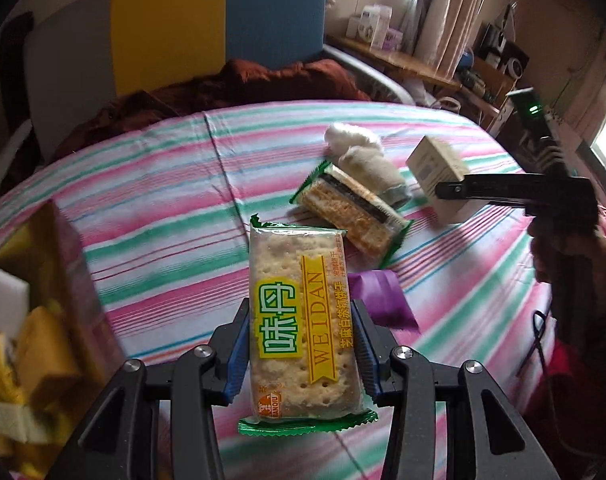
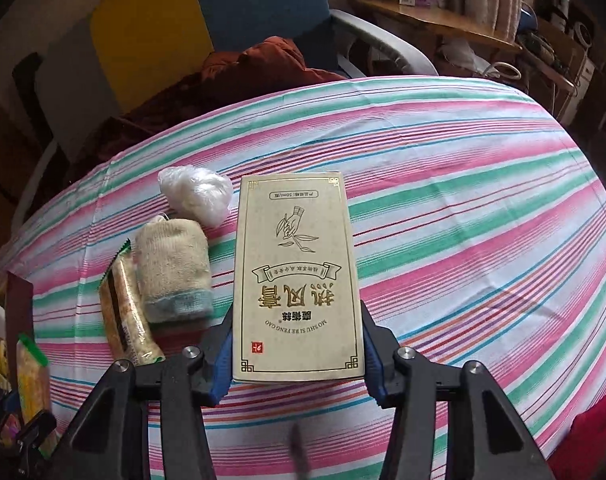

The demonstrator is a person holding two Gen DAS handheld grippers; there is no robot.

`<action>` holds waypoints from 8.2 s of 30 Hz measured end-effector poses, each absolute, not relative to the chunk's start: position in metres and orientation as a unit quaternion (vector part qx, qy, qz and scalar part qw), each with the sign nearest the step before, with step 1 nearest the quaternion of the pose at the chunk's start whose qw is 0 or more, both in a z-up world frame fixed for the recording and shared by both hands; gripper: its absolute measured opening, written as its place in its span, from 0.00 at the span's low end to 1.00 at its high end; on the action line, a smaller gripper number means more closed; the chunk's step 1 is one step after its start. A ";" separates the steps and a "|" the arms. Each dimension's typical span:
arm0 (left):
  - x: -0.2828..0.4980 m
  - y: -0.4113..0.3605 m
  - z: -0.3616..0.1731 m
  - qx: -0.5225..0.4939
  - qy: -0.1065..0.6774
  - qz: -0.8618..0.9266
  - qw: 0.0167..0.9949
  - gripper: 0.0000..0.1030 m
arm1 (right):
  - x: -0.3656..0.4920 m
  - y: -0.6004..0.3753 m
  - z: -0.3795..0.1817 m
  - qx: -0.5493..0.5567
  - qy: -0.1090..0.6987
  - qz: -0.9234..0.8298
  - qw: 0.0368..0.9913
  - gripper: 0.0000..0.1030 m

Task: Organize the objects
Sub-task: 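Carry cracker packet to the tray with left gripper while right carries cream box, then open both grippers to release the cracker packet and cream box in the tray, then withdraw both grippers from the tray toward the remaining items, then grasp the purple packet with the left gripper, then grasp the green-edged cracker packet with the right gripper while left holds purple packet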

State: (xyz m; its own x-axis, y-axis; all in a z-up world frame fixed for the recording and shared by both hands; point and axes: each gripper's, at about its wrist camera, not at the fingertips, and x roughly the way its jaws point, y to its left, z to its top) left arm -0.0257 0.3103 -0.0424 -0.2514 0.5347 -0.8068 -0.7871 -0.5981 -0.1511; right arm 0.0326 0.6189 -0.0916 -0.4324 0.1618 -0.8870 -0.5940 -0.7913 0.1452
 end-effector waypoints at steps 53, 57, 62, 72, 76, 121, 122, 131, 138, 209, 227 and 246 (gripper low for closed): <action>-0.043 0.054 -0.022 -0.421 -0.013 0.872 0.248 0.46 | -0.036 0.284 -0.031 -0.482 0.087 0.870 -0.048 0.50; -0.051 0.042 -0.025 -0.424 -0.024 0.875 0.234 0.46 | -0.070 0.278 -0.033 -0.486 0.068 0.871 -0.037 0.51; -0.055 0.034 -0.029 -0.431 -0.030 0.873 0.228 0.46 | -0.105 0.279 -0.037 -0.488 0.062 0.871 -0.010 0.52; -0.056 0.038 -0.034 -0.436 -0.033 0.870 0.229 0.46 | -0.062 0.280 -0.049 -0.492 0.081 0.867 -0.008 0.53; -0.055 0.045 -0.033 -0.435 -0.026 0.869 0.235 0.46 | -0.047 0.276 -0.049 -0.487 0.077 0.870 -0.004 0.53; -0.023 0.071 -0.006 -0.383 0.022 0.892 0.239 0.79 | -0.006 0.284 -0.046 -0.457 0.079 0.886 0.023 0.81; -0.021 0.073 -0.005 -0.380 0.026 0.893 0.239 0.79 | -0.005 0.287 -0.045 -0.456 0.079 0.886 0.026 0.81; -0.008 0.086 0.001 -0.357 0.068 0.898 0.247 0.81 | 0.006 0.332 -0.041 -0.453 0.079 0.886 0.066 0.81; -0.003 0.098 0.001 -0.358 0.084 0.894 0.257 0.81 | 0.017 0.388 -0.027 -0.438 0.092 0.887 0.116 0.81; 0.030 0.324 -0.086 -0.433 0.163 0.762 0.452 0.42 | 0.057 0.559 -0.079 -0.463 0.281 0.812 0.220 0.81; 0.045 0.324 -0.095 -0.388 0.176 0.776 0.466 0.43 | 0.036 0.523 -0.089 -0.502 0.231 0.821 0.143 0.65; 0.042 0.320 -0.095 -0.392 0.153 0.771 0.478 0.45 | -0.064 0.499 -0.113 -0.583 0.108 0.797 0.118 0.45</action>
State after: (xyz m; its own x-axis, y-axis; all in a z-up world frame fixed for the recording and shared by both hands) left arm 0.0422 0.3201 -0.0951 -0.2352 0.6171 -0.7509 -0.8575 -0.4955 -0.1387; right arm -0.0643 0.4990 -0.1126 -0.2927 0.0621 -0.9542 -0.3136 -0.9489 0.0344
